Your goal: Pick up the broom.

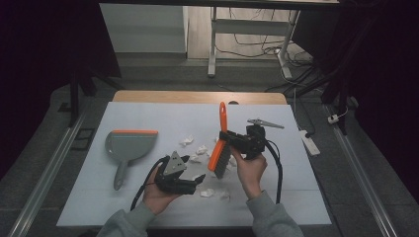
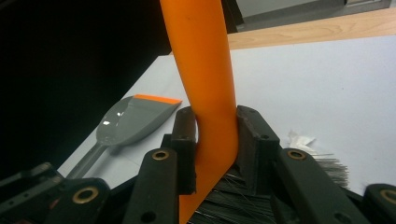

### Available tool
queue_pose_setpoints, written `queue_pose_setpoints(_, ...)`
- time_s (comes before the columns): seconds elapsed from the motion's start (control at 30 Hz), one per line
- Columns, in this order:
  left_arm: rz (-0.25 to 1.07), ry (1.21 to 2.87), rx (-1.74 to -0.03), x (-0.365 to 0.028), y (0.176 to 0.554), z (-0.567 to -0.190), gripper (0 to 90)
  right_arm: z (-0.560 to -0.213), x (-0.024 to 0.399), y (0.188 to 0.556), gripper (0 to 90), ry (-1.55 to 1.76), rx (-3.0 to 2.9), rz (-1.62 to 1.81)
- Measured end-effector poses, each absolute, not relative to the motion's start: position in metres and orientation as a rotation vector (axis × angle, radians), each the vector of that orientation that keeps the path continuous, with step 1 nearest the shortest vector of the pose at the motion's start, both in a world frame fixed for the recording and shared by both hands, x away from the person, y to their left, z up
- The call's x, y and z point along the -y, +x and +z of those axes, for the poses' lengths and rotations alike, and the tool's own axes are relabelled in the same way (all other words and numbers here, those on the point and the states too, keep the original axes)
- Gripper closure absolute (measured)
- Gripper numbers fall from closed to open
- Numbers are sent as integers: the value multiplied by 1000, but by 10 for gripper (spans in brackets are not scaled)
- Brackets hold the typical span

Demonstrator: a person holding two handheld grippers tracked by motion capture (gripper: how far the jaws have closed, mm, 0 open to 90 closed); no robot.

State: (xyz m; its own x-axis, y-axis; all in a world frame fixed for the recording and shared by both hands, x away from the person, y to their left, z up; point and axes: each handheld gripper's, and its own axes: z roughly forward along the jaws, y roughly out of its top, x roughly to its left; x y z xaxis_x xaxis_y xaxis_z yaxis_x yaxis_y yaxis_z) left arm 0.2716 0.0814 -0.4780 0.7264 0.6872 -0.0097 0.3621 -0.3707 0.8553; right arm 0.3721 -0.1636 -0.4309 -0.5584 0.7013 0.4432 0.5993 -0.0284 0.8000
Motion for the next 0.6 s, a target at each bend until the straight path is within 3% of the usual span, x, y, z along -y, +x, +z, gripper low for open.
queue_pose_setpoints(0.3, 467, 1952, -822, -60, 291, -489, 257, -440, 152, 363, 696, 1444, -2057, 1752)
queue_pose_setpoints(0.47, 517, 1978, -799, -52, 295, -495, 321, -443, 149, 361, 696, 1458, -2038, 1797)
queue_pose_setpoints(0.6, 507, 1962, -811, -53, 298, -496, 431, -444, 149, 357, 695, 1457, -1983, 1852)
